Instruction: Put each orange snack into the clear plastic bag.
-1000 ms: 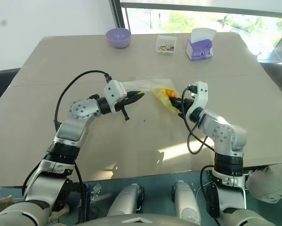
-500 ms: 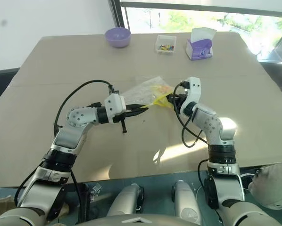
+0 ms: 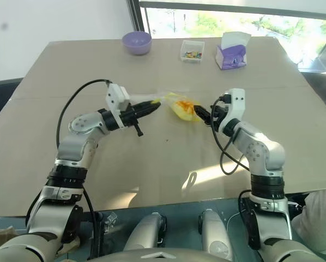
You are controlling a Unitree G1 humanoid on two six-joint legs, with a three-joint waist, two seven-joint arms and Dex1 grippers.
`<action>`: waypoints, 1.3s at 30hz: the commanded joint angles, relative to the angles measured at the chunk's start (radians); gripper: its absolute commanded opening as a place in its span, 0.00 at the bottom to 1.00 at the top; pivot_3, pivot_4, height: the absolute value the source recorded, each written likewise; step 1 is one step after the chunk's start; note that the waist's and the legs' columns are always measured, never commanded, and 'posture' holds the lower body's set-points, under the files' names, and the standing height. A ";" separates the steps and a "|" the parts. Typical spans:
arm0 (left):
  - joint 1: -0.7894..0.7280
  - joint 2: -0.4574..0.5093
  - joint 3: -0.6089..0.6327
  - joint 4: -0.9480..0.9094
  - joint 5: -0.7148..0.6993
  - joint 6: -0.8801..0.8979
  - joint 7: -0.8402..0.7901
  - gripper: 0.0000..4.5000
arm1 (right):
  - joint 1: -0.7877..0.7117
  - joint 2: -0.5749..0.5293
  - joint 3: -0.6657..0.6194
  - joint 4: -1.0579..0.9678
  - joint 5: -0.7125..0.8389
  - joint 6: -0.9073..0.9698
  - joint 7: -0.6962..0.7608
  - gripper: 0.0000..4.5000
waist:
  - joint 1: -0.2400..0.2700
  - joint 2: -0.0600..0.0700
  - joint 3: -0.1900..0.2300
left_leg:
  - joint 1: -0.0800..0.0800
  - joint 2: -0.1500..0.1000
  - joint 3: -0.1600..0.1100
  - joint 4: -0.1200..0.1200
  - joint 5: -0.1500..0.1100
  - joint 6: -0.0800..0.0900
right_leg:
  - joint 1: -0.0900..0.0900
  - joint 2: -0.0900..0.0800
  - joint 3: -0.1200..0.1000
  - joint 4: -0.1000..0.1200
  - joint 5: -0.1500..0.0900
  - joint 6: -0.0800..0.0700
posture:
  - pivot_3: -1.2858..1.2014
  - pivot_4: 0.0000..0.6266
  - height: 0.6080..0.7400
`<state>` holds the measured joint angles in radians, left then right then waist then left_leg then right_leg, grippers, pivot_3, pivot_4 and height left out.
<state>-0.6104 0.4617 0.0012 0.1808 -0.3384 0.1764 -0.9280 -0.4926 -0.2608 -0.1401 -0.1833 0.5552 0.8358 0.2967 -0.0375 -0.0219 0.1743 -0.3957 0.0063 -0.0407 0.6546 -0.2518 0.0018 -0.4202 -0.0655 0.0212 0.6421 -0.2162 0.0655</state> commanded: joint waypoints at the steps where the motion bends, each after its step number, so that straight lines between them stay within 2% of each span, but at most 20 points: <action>1: -0.044 -0.021 0.063 -0.033 -0.099 0.097 0.021 0.00 | 0.037 -0.077 0.055 -0.137 -0.082 -0.141 0.066 0.99 | -0.003 0.000 0.000 | 0.000 0.000 0.000 0.000 0.000 0.000 | 0.000 0.000 0.000 0.000 0.000 0.000 | 0.52 0.24 1.00; 5: -0.101 -0.047 0.158 -0.053 -0.279 0.308 0.067 0.00 | 0.099 -0.210 0.169 -0.191 -0.253 -0.298 0.131 0.99 | -0.004 0.000 0.000 | 0.000 0.000 0.000 0.000 0.000 0.000 | 0.000 0.000 0.000 0.000 0.000 0.000 | 0.52 0.24 1.00; 7: -0.120 -0.046 0.177 -0.050 -0.315 0.361 0.077 0.00 | 0.113 -0.249 0.235 -0.181 -0.322 -0.353 0.156 0.99 | -0.005 -0.001 0.000 | 0.000 0.000 0.000 0.001 0.000 0.000 | 0.000 0.000 0.000 0.000 0.000 0.000 | 0.52 0.24 1.00; 10: -0.129 -0.041 0.174 -0.055 -0.315 0.383 0.078 0.00 | 0.115 -0.247 0.312 -0.147 -0.394 -0.403 0.167 0.99 | -0.005 0.000 0.000 | 0.001 0.000 0.000 0.001 0.000 0.000 | 0.000 0.001 0.000 0.001 0.000 0.000 | 0.52 0.24 1.00; 13: -0.128 -0.041 0.171 -0.063 -0.317 0.397 0.080 0.00 | 0.096 -0.214 0.377 -0.083 -0.463 -0.440 0.160 0.99 | -0.003 -0.001 0.000 | 0.001 0.000 0.000 0.001 0.000 0.000 | 0.000 0.001 0.000 0.001 0.000 0.000 | 0.52 0.24 1.00; 16: -0.122 -0.043 0.168 -0.078 -0.316 0.407 0.085 0.00 | 0.073 -0.151 0.393 -0.044 -0.465 -0.445 0.161 0.99 | -0.001 -0.001 0.000 | 0.000 0.000 0.000 0.001 0.000 0.000 | 0.000 0.000 0.000 0.000 0.000 0.000 | 0.52 0.24 1.00; 22: -0.117 -0.045 0.175 -0.104 -0.323 0.430 0.100 0.00 | 0.066 -0.074 0.374 -0.027 -0.435 -0.391 0.166 0.99 | 0.000 -0.001 0.000 | 0.000 0.000 0.000 0.001 0.000 0.000 | 0.000 0.000 0.000 0.000 0.000 0.000 | 0.52 0.24 1.00; 32: -0.104 -0.051 0.177 -0.134 -0.338 0.445 0.120 0.00 | -0.025 0.028 0.311 0.222 -0.499 -0.504 0.045 0.99 | -0.001 -0.001 0.000 | 0.000 0.000 0.000 0.001 0.000 0.000 | 0.000 0.000 0.000 0.000 0.000 0.000 | 0.52 0.24 1.00; 35: -0.103 -0.050 0.179 -0.132 -0.339 0.442 0.123 0.00 | -0.018 0.033 0.300 0.210 -0.491 -0.514 0.060 0.81 | -0.001 -0.001 0.000 | 0.000 0.000 0.000 0.001 0.000 0.000 | 0.000 0.000 0.000 0.000 0.000 0.000 | 0.52 0.24 1.00; 39: -0.099 -0.052 0.180 -0.131 -0.342 0.439 0.129 0.00 | -0.011 0.023 0.301 0.189 -0.495 -0.521 0.083 0.39 | -0.001 -0.001 0.000 | 0.000 0.000 0.000 0.001 0.000 0.000 | 0.000 0.000 0.000 0.000 0.000 0.000 | 0.52 0.24 1.00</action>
<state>-0.7053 0.4077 0.1591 0.0982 -0.6621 0.6274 -0.8014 -0.4988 -0.2307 0.1801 0.0540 0.0572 0.3423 0.3680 -0.0389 -0.0225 0.1745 -0.3953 0.0063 -0.0408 0.6557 -0.2517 0.0014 -0.4201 -0.0653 0.0216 0.6425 -0.2162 0.0653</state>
